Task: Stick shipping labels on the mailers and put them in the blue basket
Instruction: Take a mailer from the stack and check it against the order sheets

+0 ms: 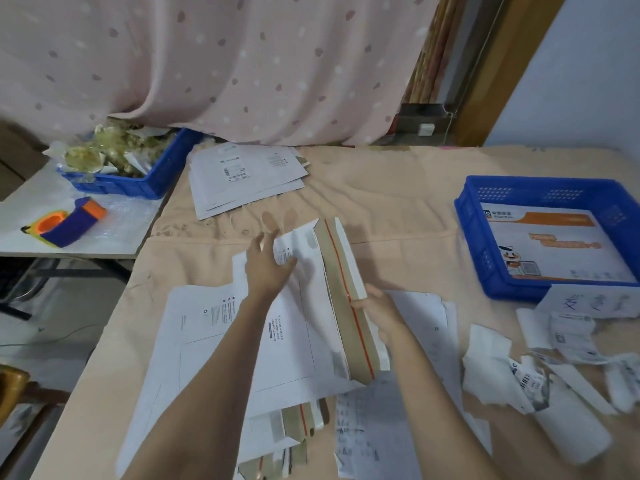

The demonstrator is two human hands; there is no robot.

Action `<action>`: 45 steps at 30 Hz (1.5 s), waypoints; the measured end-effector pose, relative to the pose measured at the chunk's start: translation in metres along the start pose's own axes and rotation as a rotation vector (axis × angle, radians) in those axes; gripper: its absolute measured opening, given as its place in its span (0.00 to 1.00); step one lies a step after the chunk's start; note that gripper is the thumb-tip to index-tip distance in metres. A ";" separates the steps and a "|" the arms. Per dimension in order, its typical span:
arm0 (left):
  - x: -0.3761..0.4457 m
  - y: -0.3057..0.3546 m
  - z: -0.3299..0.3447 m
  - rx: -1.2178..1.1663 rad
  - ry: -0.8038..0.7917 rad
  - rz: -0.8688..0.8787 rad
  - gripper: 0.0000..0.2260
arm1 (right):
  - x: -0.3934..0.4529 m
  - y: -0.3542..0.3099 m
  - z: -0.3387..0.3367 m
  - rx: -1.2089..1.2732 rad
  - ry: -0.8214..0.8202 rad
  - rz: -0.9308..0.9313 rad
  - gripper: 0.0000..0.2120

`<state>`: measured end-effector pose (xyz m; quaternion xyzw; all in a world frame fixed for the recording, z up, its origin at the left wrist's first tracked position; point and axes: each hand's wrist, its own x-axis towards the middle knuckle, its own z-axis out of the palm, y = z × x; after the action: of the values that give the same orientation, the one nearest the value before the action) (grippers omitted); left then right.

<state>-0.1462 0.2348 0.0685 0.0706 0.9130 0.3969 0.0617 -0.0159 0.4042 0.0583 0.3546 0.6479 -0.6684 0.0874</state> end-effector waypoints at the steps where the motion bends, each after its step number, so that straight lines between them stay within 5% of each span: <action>1: 0.007 0.001 -0.004 0.040 0.009 0.015 0.33 | -0.001 -0.006 -0.003 0.000 -0.020 -0.010 0.18; 7: 0.033 -0.005 -0.026 0.086 -0.023 -0.003 0.40 | 0.004 -0.030 -0.027 -0.078 -0.149 -0.053 0.15; 9: 0.032 -0.007 -0.033 0.094 -0.021 -0.060 0.34 | 0.006 -0.033 -0.032 -0.142 -0.133 -0.059 0.13; 14: 0.016 -0.018 -0.036 -0.323 -0.072 -0.184 0.20 | 0.011 -0.019 -0.043 -0.088 0.186 -0.126 0.06; 19: -0.009 -0.023 -0.032 -0.533 -0.021 -0.269 0.10 | 0.005 -0.001 -0.060 0.094 0.328 0.047 0.15; 29: -0.034 -0.037 -0.027 -0.907 -0.115 -0.536 0.24 | -0.013 0.004 -0.060 0.259 0.170 0.253 0.19; 33: -0.032 -0.042 -0.027 -0.856 -0.125 -0.584 0.32 | -0.006 0.014 -0.057 0.169 0.157 0.208 0.11; 37: -0.039 -0.035 -0.024 -0.738 -0.025 -0.621 0.06 | -0.008 0.015 -0.066 0.190 0.310 0.062 0.15; 39: -0.043 -0.038 -0.019 -0.669 -0.066 -0.571 0.01 | -0.010 0.019 -0.078 0.139 0.402 0.052 0.14; 45: -0.061 -0.049 0.010 -0.420 -0.259 -0.553 0.10 | -0.006 0.058 -0.089 -0.095 0.607 0.206 0.19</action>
<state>-0.0887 0.1983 0.0294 -0.1431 0.7809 0.5316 0.2950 0.0544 0.4767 0.0233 0.5970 0.6356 -0.4888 -0.0260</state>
